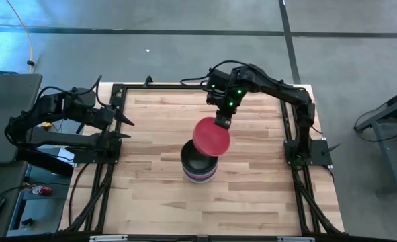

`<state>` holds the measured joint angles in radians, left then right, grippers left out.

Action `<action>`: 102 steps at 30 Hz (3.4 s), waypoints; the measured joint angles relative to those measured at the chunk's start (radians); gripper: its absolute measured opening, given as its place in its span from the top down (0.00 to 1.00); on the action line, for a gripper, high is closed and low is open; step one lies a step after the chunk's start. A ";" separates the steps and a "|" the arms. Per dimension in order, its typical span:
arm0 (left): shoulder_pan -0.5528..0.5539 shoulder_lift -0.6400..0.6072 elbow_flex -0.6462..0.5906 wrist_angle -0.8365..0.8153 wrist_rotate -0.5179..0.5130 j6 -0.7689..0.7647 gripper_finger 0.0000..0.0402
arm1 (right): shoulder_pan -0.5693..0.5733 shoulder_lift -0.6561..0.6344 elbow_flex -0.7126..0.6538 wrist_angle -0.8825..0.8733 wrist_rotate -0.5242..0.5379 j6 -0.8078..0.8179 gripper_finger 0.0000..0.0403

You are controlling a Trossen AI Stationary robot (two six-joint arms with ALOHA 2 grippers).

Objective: Nest bowls inside each other
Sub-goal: Stack the orange bowl on top of the black bowl

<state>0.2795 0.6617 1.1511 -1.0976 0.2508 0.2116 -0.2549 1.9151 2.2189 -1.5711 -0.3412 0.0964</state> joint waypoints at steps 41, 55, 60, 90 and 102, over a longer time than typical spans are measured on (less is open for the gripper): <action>0.000 0.030 0.000 0.152 -0.035 -0.107 0.49 | 0.060 0.040 0.015 0.000 0.106 -0.233 1.00; 0.000 0.029 0.000 0.107 -0.034 -0.105 0.49 | 0.087 0.152 0.137 0.030 0.036 -0.273 1.00; 0.000 0.029 0.000 0.107 -0.034 -0.105 0.49 | 0.091 0.198 0.137 0.012 0.039 -0.253 1.00; 0.000 0.022 -0.092 0.116 -0.022 -0.078 0.49 | 0.118 0.270 0.137 0.011 -0.072 -0.188 0.77; 0.000 0.022 -0.092 0.116 -0.022 -0.078 0.49 | 0.103 0.191 0.137 0.074 -0.079 -0.224 0.73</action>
<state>0.2795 0.6834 1.0592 -0.9813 0.2287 0.1341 -0.1520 2.1061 2.3558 -1.4969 -0.4202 -0.1273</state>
